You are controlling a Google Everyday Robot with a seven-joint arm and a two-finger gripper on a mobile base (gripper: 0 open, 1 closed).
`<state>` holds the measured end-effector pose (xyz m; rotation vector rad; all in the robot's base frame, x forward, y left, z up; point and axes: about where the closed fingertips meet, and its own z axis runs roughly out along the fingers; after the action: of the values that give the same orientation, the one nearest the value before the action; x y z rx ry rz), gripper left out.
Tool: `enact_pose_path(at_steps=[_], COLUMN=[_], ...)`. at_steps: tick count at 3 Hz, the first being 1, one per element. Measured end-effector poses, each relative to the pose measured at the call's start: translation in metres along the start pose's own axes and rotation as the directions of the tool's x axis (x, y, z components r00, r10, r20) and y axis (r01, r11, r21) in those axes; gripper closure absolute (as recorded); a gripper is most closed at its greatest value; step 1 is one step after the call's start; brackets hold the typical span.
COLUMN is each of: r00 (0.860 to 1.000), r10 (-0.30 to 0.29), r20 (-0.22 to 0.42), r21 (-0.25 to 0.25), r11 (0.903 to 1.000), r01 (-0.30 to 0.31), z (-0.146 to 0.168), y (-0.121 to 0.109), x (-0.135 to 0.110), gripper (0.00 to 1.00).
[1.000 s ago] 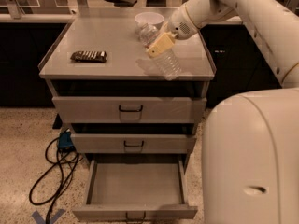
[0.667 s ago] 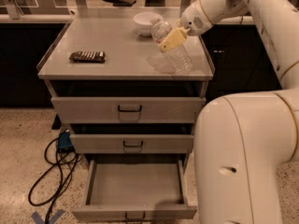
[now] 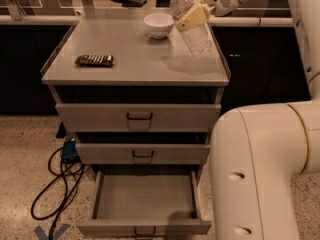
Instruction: Pick water bottle from bottom drawer and place on counter
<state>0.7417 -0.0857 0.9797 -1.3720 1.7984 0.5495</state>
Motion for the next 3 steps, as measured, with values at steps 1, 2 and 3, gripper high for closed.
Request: enact_pose_path(at_steps=[1,2,3], r00=[1.0,0.999,0.996], r10=[0.001,0.044,0.074], r20=[0.0,0.021,0.056], r21=[0.0,-0.019,-0.021], r11=[1.0,0.9989,0.9971], r01=[-0.001,-0.043,-0.072], z=[0.0,0.02,0.051], y=[0.0,-0.008,-0.023], x=[0.0,0.018,0.032], gripper=[1.0,1.0,1.0])
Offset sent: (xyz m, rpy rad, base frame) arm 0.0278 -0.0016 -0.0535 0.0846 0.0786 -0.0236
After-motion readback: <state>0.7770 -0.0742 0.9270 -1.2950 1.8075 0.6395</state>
